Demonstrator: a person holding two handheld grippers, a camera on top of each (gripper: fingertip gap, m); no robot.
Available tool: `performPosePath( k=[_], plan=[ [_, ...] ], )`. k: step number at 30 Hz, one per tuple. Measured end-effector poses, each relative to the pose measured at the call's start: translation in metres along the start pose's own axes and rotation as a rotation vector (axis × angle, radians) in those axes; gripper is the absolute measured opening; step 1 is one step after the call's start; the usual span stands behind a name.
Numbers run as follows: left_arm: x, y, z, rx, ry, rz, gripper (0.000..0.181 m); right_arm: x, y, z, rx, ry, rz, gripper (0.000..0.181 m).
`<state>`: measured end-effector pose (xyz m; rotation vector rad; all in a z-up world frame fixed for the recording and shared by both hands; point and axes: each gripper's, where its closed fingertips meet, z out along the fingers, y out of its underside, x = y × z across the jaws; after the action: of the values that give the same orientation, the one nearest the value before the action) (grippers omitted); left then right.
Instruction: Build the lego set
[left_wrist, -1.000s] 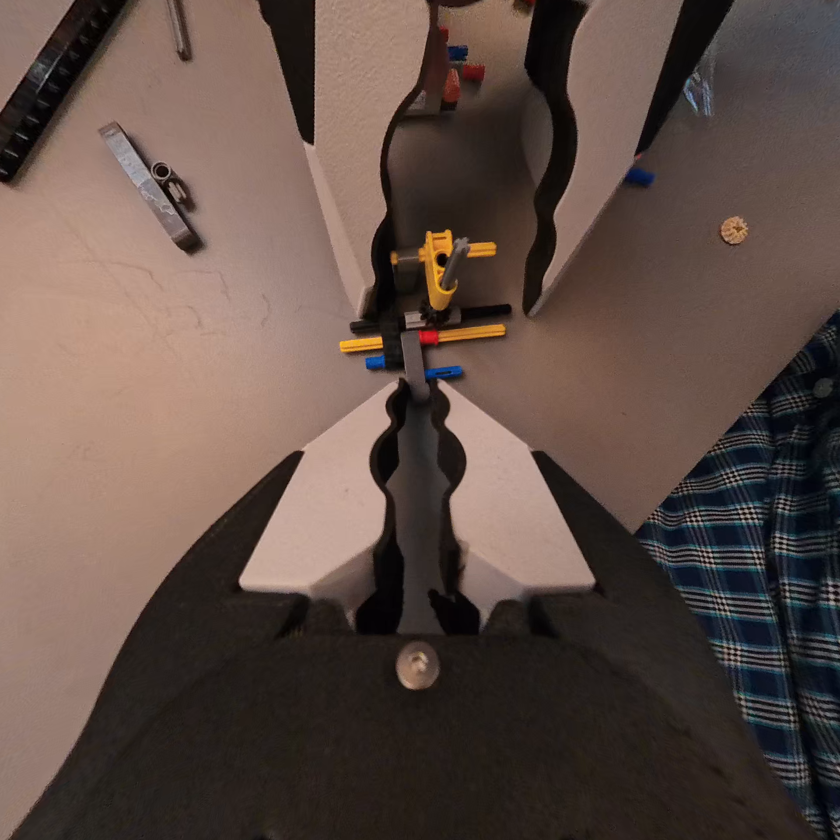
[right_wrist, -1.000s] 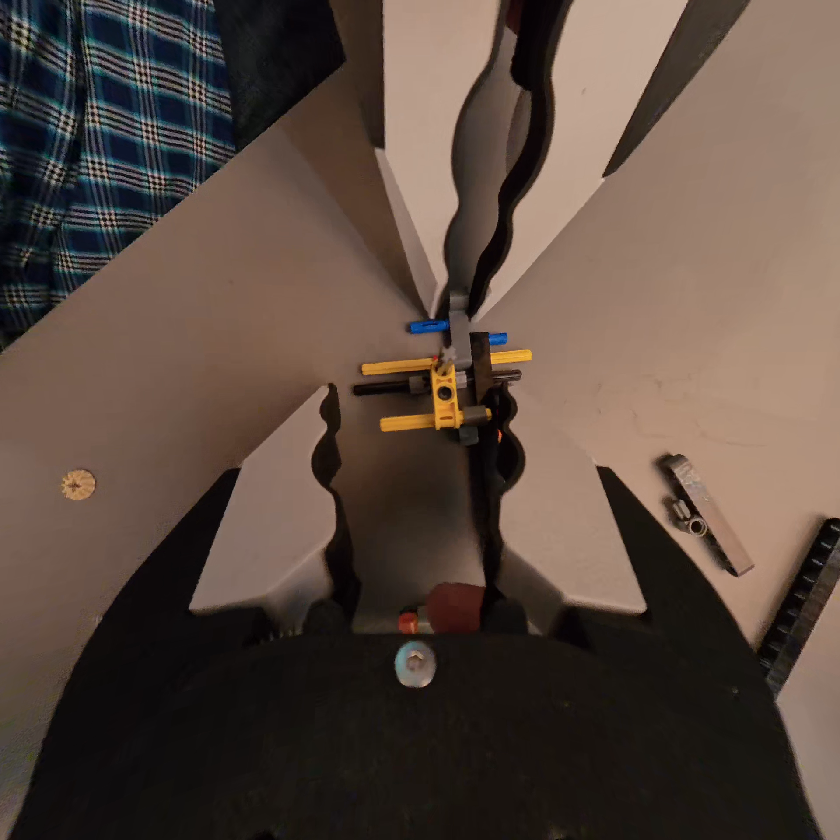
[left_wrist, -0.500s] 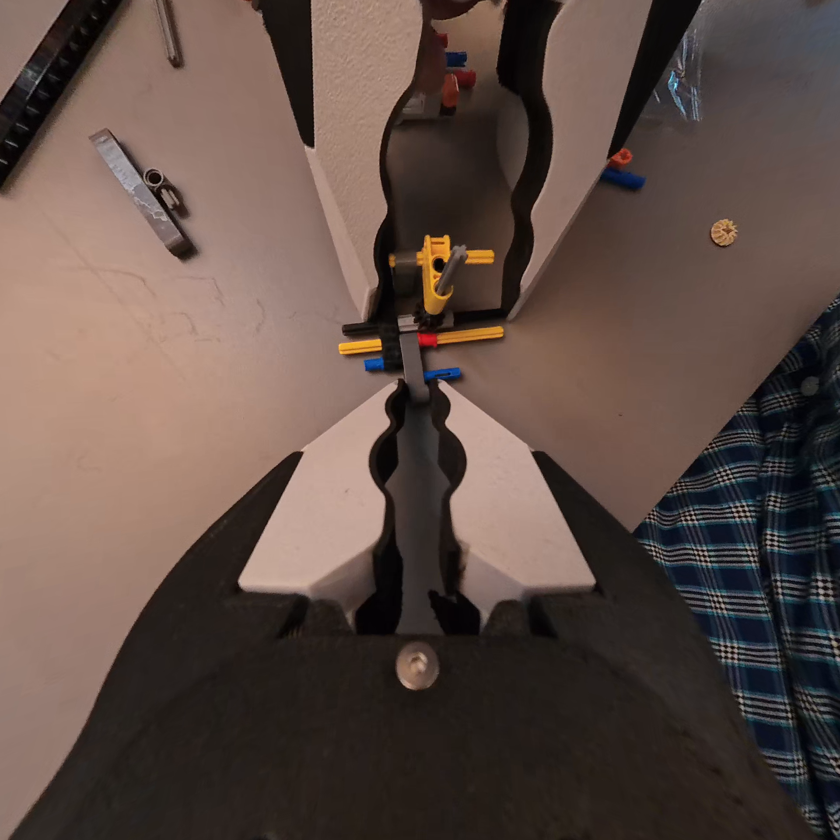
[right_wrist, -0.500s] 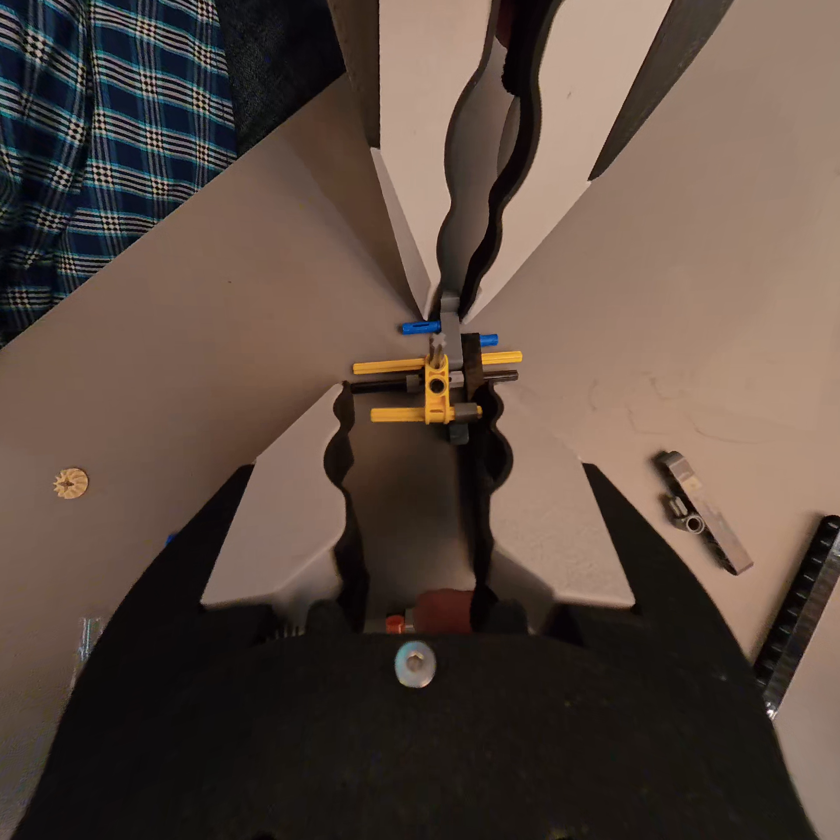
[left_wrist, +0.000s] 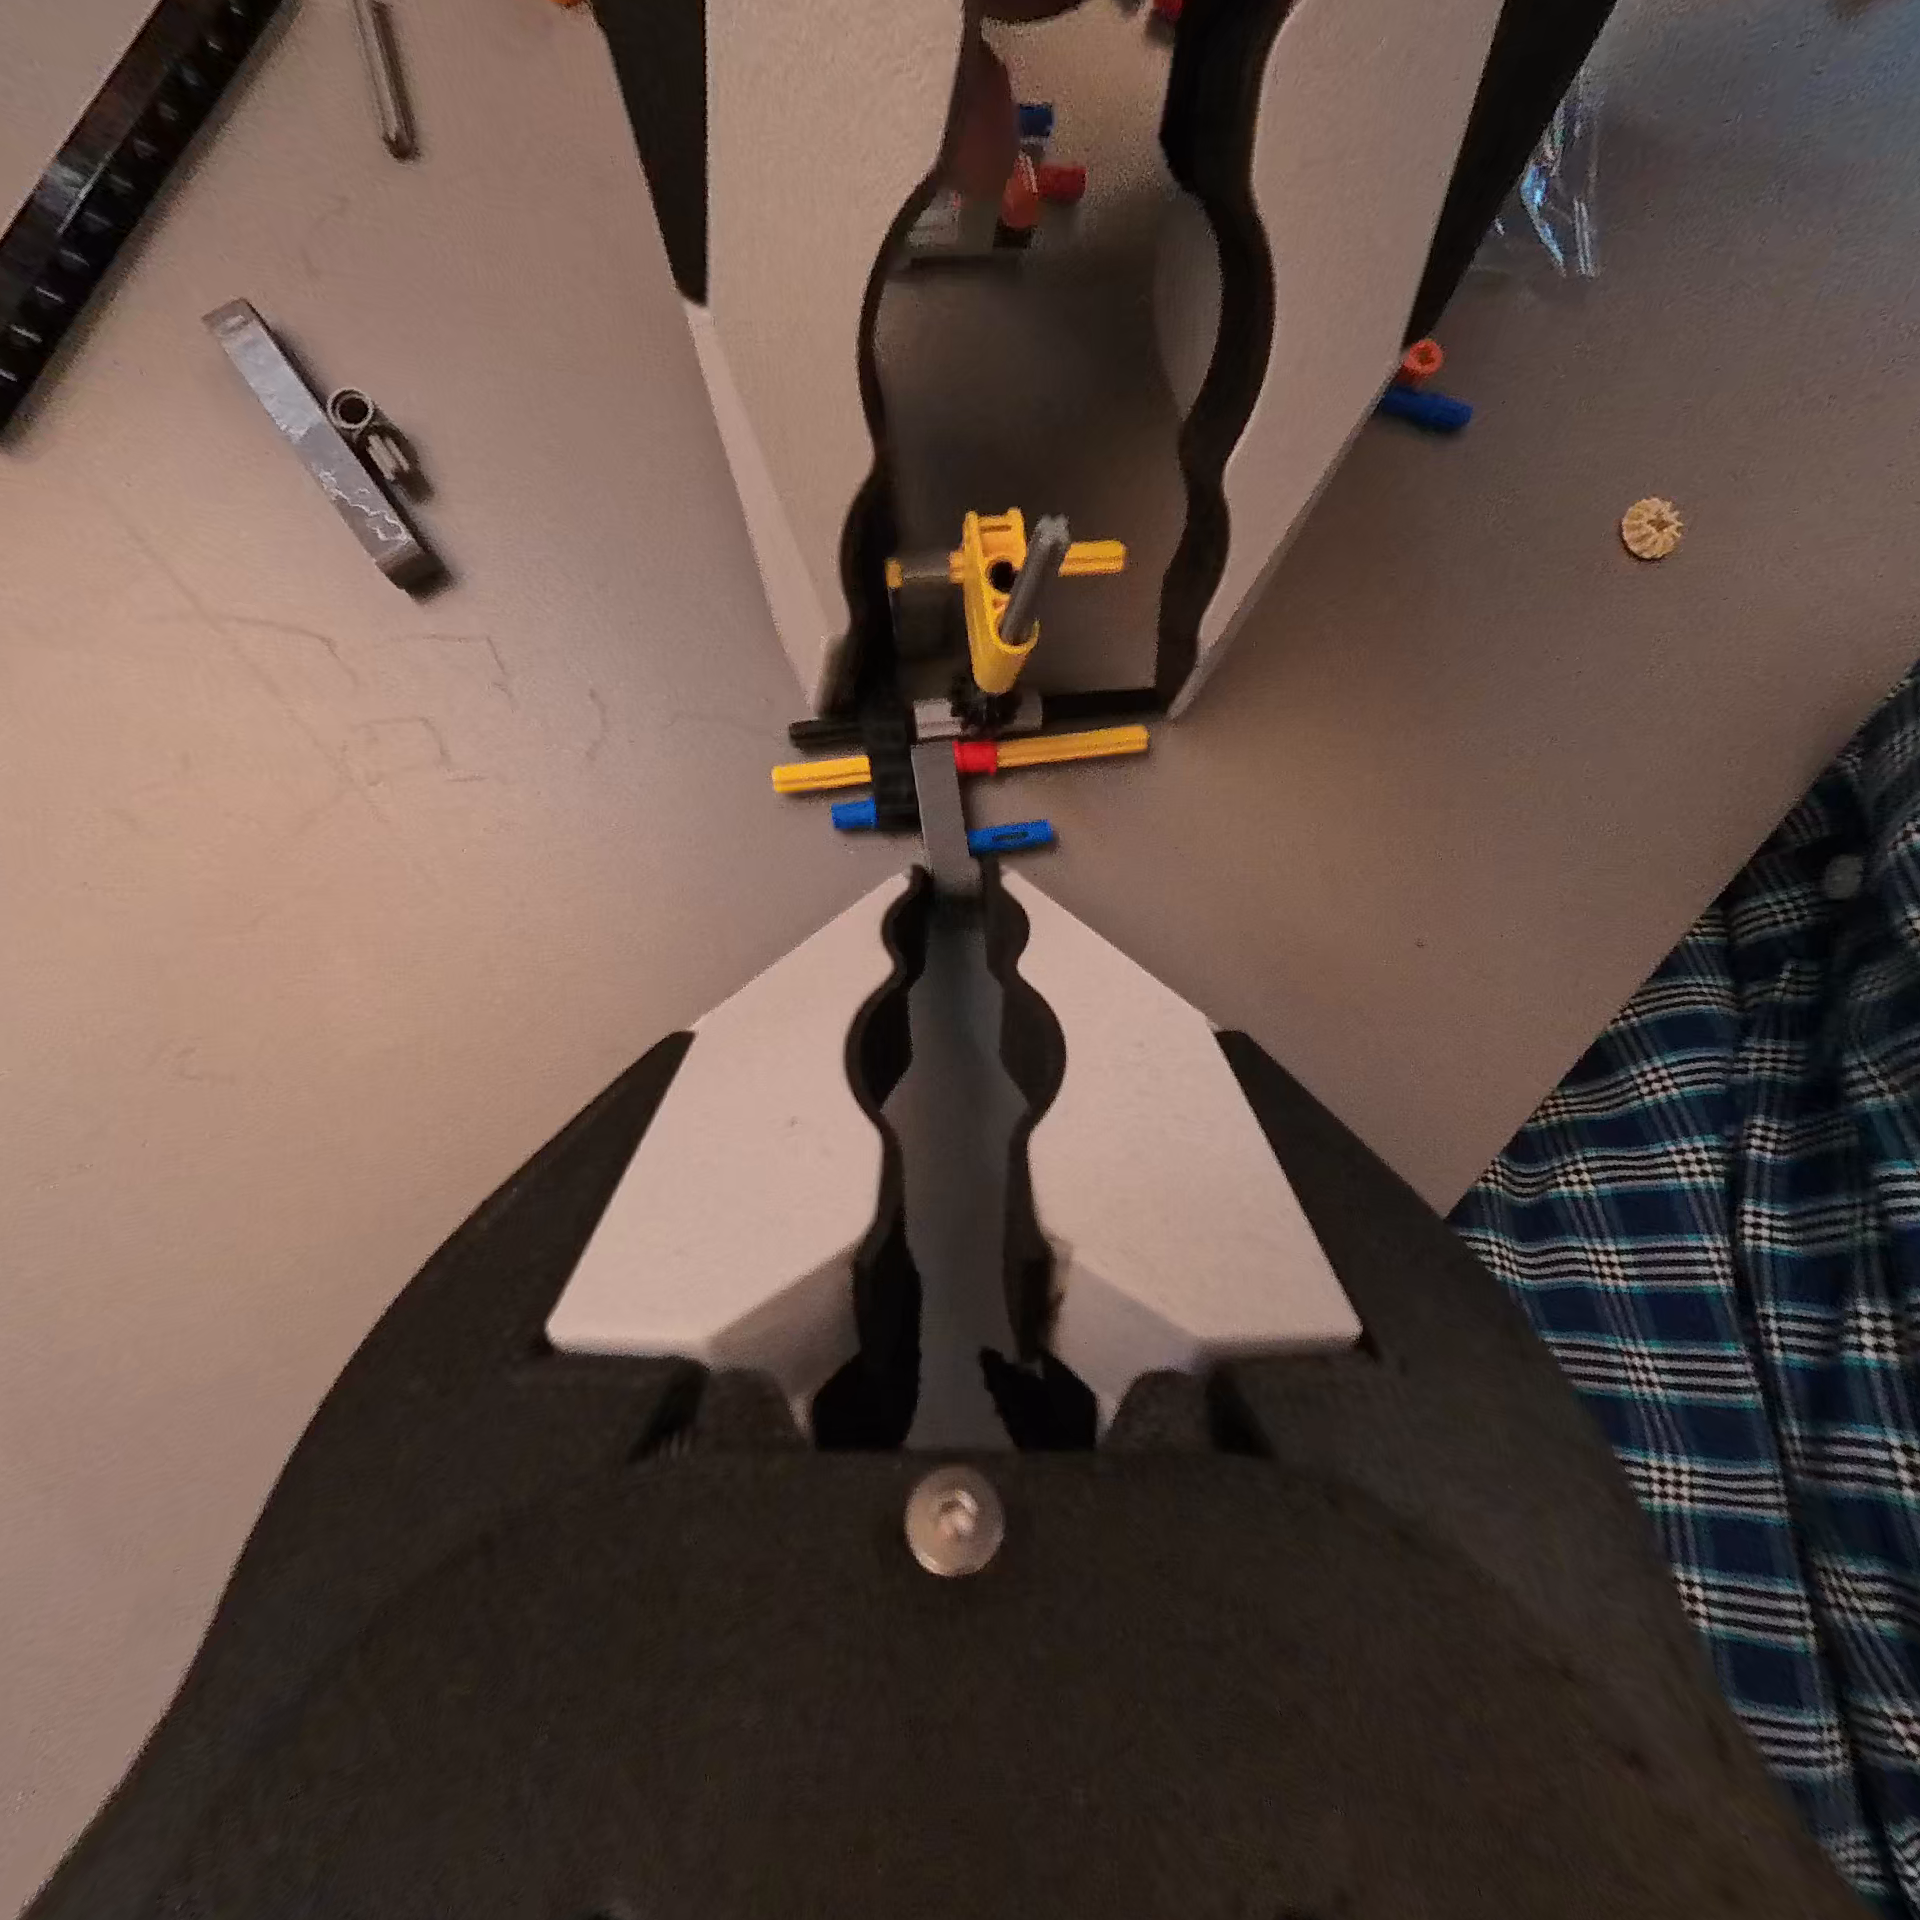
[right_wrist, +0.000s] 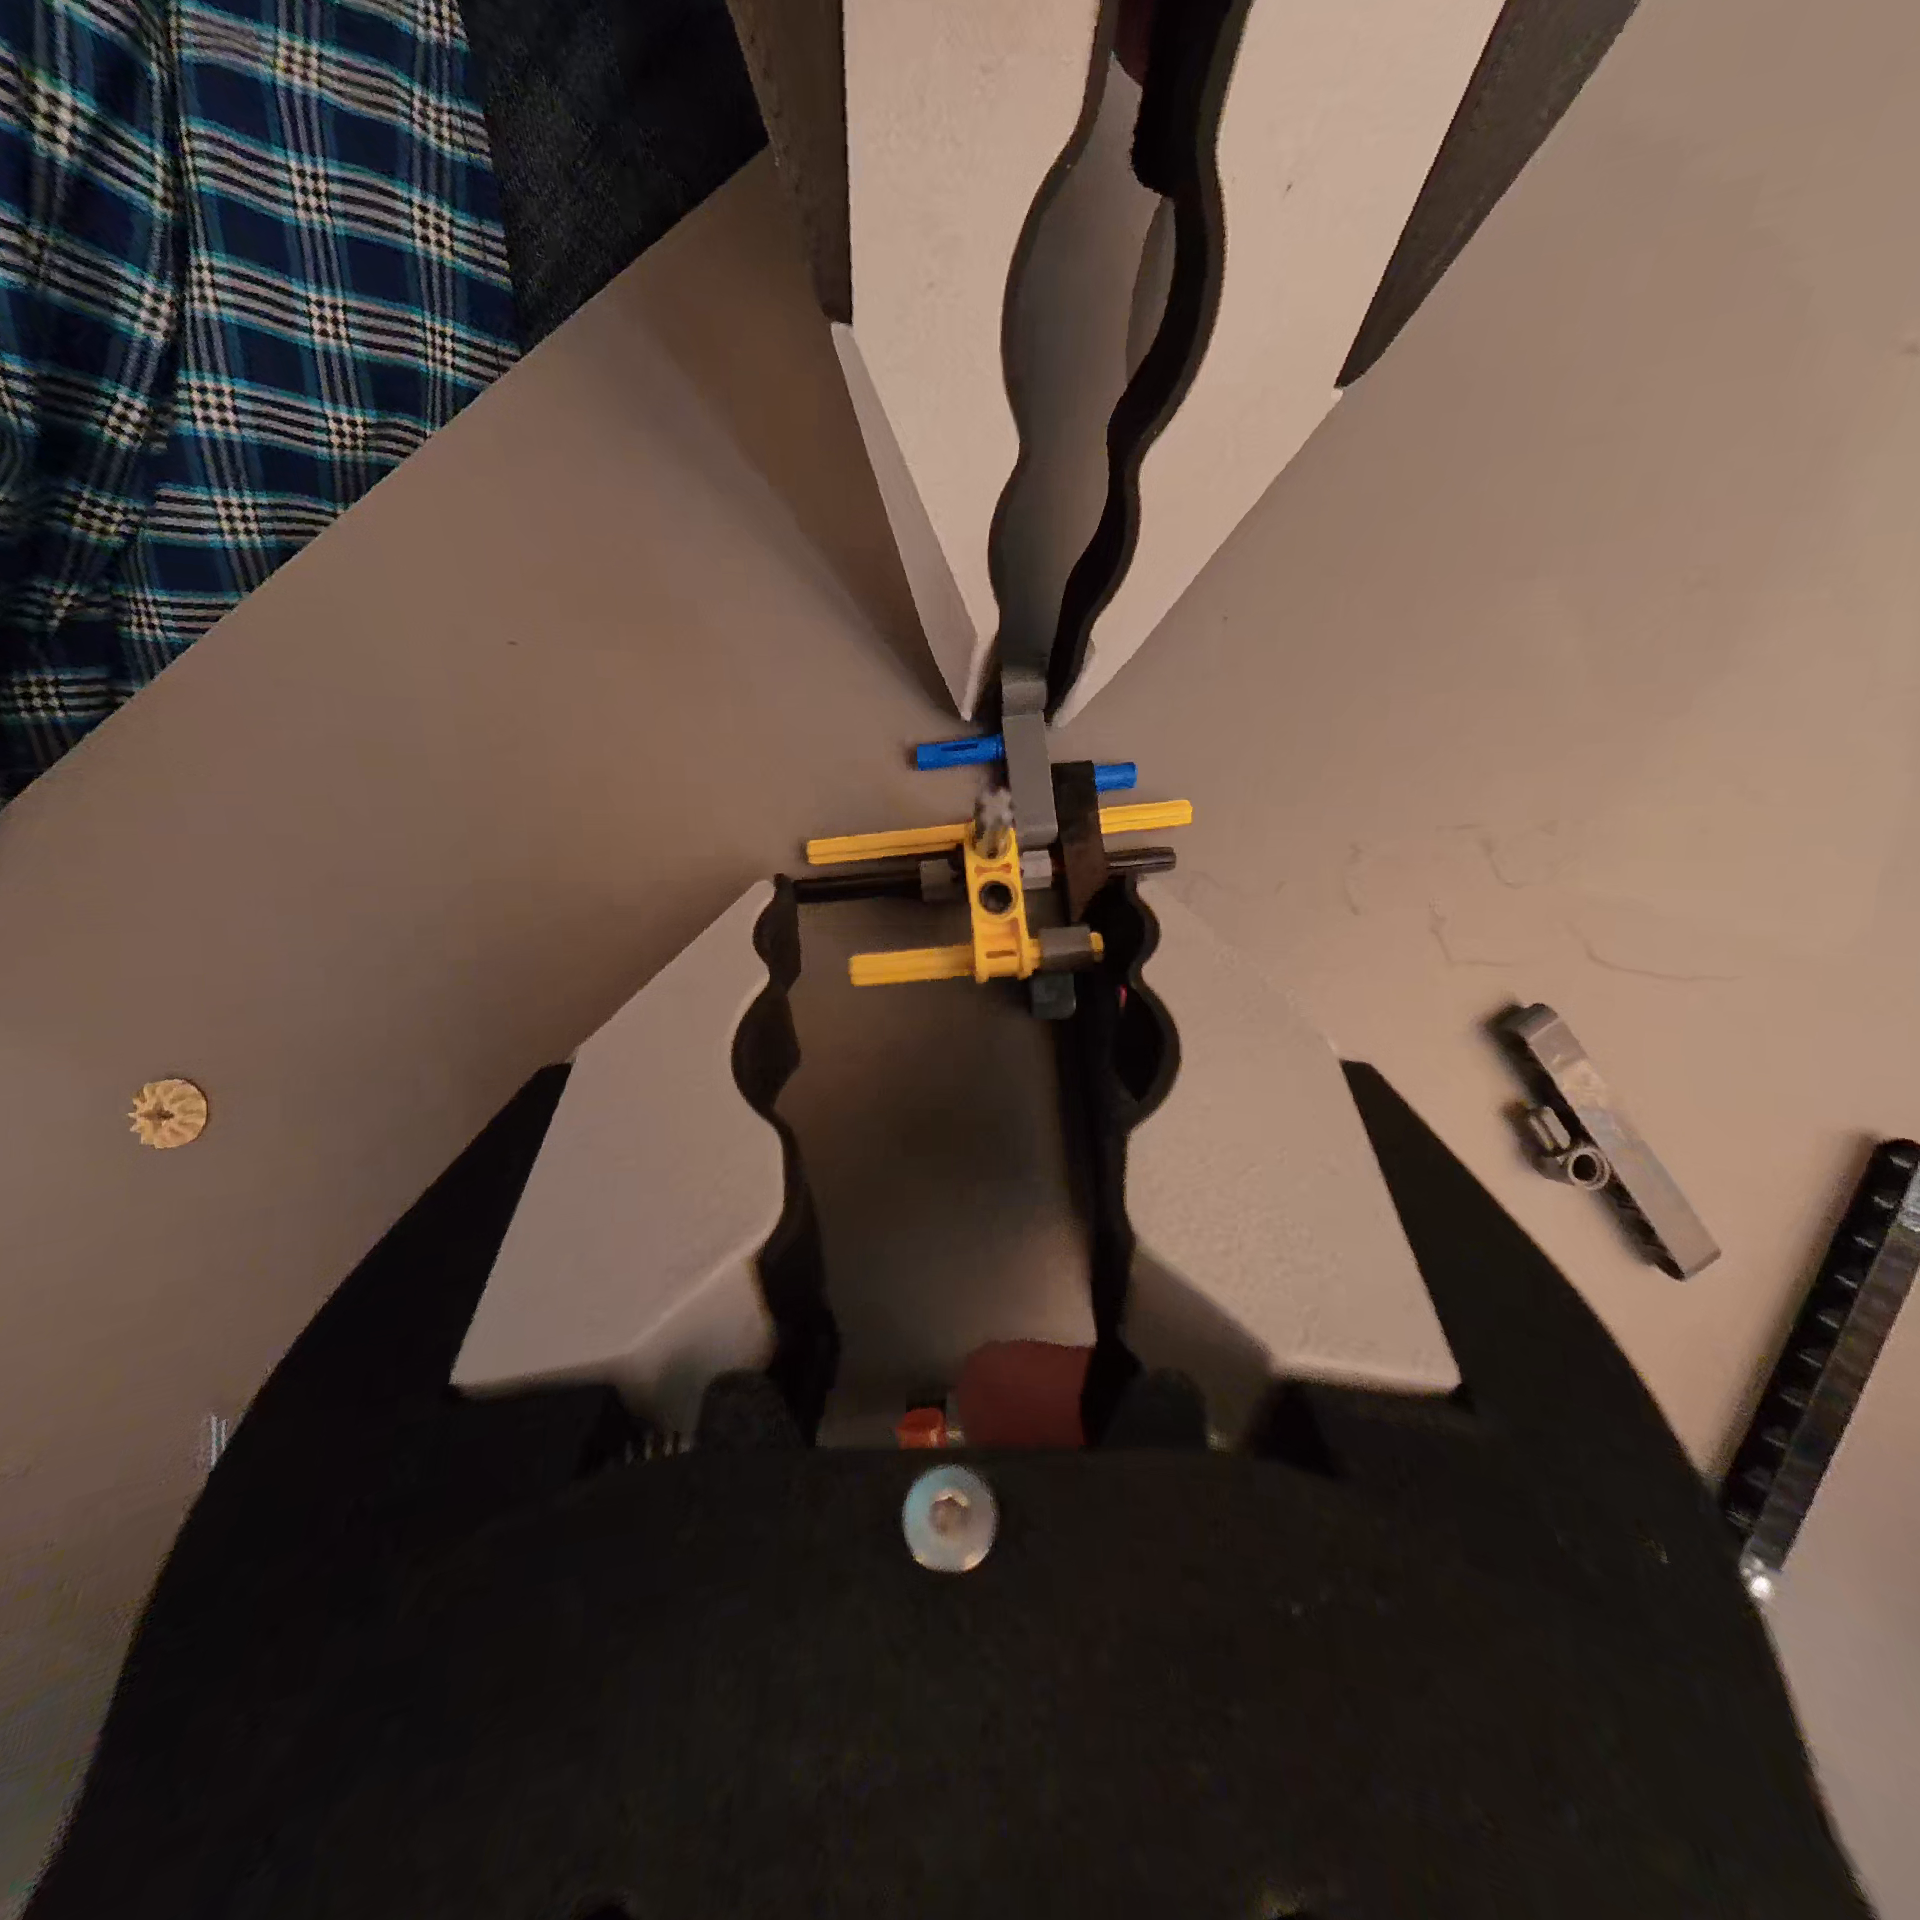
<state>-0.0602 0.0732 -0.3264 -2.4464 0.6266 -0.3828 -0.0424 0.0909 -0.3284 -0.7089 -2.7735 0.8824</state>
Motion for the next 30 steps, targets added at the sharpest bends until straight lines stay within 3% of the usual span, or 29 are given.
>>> performPosePath(
  k=[6, 14, 18, 25, 30],
  plan=[
    [0.000, 0.001, -0.004, -0.017, 0.003, 0.001, 0.017, 0.006, 0.010, -0.013, -0.005, 0.034, 0.021, 0.072],
    [0.007, -0.034, -0.011, 0.094, -0.027, 0.039, 0.037, 0.008, 0.014, -0.026, 0.011, 0.032, 0.033, 0.065],
    [0.011, -0.046, -0.006, 0.120, -0.034, 0.055, 0.037, 0.011, 0.014, -0.029, 0.021, 0.044, 0.038, 0.058],
    [0.009, -0.044, 0.007, 0.088, -0.040, 0.045, 0.016, 0.009, 0.009, -0.033, 0.059, 0.040, 0.027, 0.053],
    [0.007, -0.045, 0.008, 0.092, -0.046, 0.049, 0.007, 0.007, 0.008, -0.030, 0.061, 0.029, 0.018, 0.036]
  ],
)
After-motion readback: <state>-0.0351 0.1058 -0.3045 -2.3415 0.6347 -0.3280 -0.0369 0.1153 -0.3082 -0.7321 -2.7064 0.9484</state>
